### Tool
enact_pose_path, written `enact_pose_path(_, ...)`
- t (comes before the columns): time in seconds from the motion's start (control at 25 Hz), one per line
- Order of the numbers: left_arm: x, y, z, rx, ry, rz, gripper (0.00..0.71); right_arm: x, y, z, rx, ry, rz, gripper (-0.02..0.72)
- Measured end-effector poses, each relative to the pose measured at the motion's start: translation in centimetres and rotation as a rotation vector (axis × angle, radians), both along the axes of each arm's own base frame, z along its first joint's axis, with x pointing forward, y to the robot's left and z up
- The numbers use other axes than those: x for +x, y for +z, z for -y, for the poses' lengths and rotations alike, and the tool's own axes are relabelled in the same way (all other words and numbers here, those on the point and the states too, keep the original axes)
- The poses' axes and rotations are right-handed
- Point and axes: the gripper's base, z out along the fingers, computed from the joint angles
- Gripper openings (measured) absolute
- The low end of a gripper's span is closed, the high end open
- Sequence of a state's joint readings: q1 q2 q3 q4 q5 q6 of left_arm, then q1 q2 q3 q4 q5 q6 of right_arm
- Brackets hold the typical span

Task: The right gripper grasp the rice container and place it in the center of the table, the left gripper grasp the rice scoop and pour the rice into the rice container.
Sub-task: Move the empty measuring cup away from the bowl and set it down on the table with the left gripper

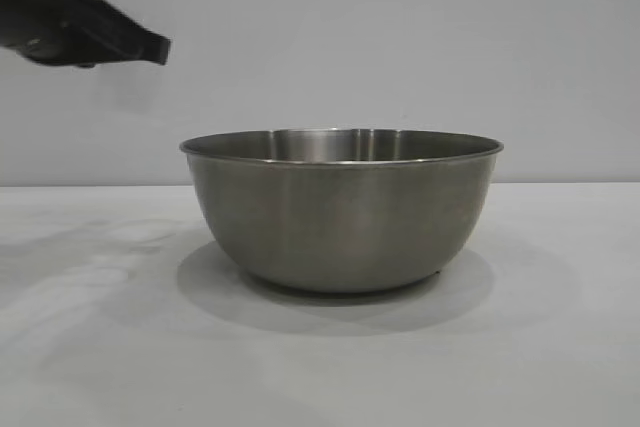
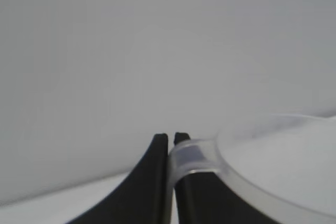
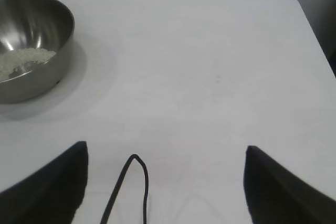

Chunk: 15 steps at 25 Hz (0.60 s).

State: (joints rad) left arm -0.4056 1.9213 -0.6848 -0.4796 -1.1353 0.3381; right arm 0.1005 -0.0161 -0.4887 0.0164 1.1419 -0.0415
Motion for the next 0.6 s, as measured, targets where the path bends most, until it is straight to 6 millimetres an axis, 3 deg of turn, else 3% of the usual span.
enact_pose_path(0.2,-1.4,-1.7,-2.3,-0.088,-0.002,-0.070,0.000,0.0,0.0,0.0,0.000,0.000,0.000,0.522)
enact_pose_path(0.4,-2.4,-2.7,-2.6,-0.082,-0.030,-0.118,0.000,0.0,0.0,0.0,0.000,0.000,0.000,0.522)
enact_pose_path(0.6,-2.6,-5.3,-2.5,-0.052,-0.039,-0.197,0.000,0.0,0.0,0.0,0.000,0.000,0.000,0.522)
